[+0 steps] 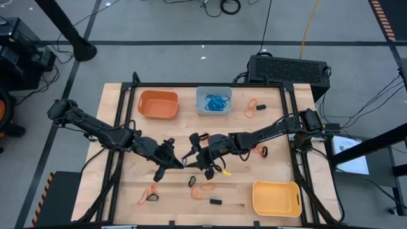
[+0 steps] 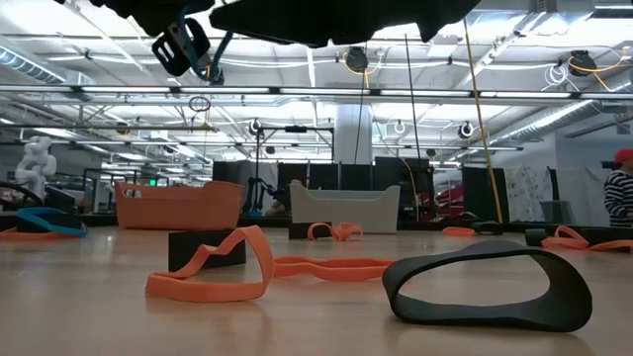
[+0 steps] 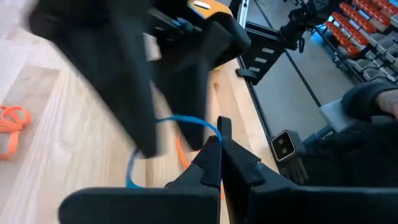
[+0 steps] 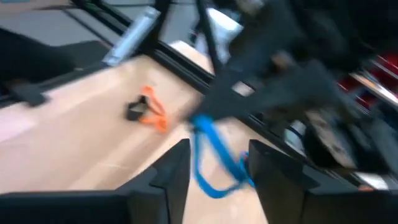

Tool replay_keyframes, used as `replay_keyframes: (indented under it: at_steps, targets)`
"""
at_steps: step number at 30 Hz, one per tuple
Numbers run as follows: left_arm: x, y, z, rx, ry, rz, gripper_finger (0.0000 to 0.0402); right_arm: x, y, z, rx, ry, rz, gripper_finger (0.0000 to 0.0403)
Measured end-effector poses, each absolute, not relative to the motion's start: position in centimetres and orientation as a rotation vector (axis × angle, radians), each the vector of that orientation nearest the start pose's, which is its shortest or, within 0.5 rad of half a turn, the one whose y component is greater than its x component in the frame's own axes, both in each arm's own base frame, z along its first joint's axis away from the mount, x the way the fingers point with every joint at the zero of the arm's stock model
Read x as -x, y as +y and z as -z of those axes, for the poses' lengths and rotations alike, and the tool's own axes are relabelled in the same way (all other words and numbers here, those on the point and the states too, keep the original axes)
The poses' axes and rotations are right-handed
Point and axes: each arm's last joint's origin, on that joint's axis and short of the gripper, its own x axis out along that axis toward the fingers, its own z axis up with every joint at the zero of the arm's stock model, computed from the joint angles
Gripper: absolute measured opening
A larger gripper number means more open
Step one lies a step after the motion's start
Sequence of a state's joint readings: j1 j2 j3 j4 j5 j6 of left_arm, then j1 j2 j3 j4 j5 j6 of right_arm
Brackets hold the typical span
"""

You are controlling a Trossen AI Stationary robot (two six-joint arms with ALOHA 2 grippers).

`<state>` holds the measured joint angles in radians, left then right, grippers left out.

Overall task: Sort rubber bands into baskets
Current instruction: Put the blue rubberband into the gray bin

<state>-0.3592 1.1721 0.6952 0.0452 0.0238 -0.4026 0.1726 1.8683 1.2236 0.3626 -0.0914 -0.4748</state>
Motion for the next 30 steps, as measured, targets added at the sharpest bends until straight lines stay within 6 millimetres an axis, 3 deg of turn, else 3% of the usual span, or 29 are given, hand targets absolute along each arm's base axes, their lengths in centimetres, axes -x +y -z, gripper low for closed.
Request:
replay_keyframes:
  at_steps: [8, 17, 21, 30]
  targets:
    - [-23.5, -8.6, -24.6, 0.3, 0.481, 0.189, 0.0038, -41.6, 6.9, -22.9, 0.469, 0.259, -0.157, 0.0011]
    - [-22.6, -7.8, -24.2, 0.238, 0.541, 0.022, 0.0098, -41.6, 6.8, -22.7, 0.472, 0.29, -0.136, 0.0002]
    - [-21.5, -7.3, -24.8, 0.221, 0.547, -0.014, 0.0119, -41.4, 6.3, -22.3, 0.495, 0.359, -0.039, 0.0001]
    - [-18.7, -6.0, -25.9, 0.126, 0.577, -0.089, 0.015, -41.2, 2.9, -21.7, 0.469, 0.499, 0.246, 0.0]
